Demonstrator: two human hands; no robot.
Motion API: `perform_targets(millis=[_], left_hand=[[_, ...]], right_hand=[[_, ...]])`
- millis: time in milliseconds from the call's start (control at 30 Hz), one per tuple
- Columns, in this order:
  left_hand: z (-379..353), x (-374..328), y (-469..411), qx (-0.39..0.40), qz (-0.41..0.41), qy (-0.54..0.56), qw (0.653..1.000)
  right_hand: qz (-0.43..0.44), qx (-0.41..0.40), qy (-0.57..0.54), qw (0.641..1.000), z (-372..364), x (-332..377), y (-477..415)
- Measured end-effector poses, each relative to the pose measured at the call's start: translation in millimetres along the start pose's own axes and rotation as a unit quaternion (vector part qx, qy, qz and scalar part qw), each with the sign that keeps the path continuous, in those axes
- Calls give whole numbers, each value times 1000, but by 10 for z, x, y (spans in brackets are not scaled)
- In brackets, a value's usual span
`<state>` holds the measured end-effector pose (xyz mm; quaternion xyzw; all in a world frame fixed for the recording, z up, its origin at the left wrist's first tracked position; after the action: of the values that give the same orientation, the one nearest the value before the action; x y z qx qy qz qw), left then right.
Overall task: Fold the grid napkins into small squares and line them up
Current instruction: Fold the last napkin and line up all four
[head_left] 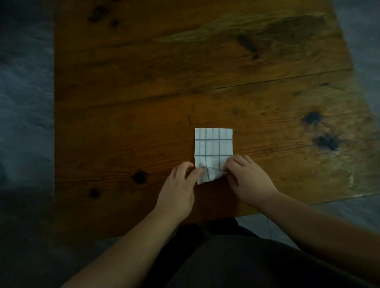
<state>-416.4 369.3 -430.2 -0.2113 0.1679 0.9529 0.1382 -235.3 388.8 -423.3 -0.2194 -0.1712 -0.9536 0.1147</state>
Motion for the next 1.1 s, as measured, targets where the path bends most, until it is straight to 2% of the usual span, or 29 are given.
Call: perform_targets(millis=[167, 300, 467, 600, 667, 733, 833, 900, 967, 1033, 1100], left_hand=[[130, -23, -229, -51, -6, 10, 999], [167, -10, -441, -39, 18, 66, 997], [212, 20, -605, -15, 114, 136, 984], [143, 99, -682, 13, 196, 180, 964], [136, 135, -729, 11, 222, 179, 958], [160, 148, -777, -9, 238, 172, 956], [195, 146, -806, -48, 250, 161, 953], [239, 100, -763, -70, 221, 109, 967], [244, -40, -692, -76, 131, 21, 988], [124, -212, -585, -35, 27, -47, 998], [-53, -270, -472, 27, -10, -73, 997]], right_hand=[[9, -16, -18, 1000, 212, 18, -57], [-11, -38, -39, 998, 314, -39, -138], [-89, -105, -103, 985, 407, -147, -145], [-107, -136, -124, 977, 405, -114, -43], [-53, -112, -81, 989, 320, -31, -21], [19, -54, -19, 998, 149, 65, -32], [48, 21, 29, 998, -75, 107, -78], [38, 49, 64, 996, -173, 84, -105], [31, 67, 100, 992, -229, 54, -108], [30, 79, 120, 989, -260, 38, -98], [29, 78, 117, 990, -274, 35, -77]])
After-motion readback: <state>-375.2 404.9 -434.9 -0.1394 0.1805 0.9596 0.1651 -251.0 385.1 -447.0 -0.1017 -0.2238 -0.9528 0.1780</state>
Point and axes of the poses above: each hand's wrist, its own y-axis away from the middle knuckle, its own z-axis out of the back of the hand, x = y × z, the point moved 7 cm from there along -y, towards the middle knuckle, and after that the axes turned 3 degrees about -x, right-handed, at the moved point
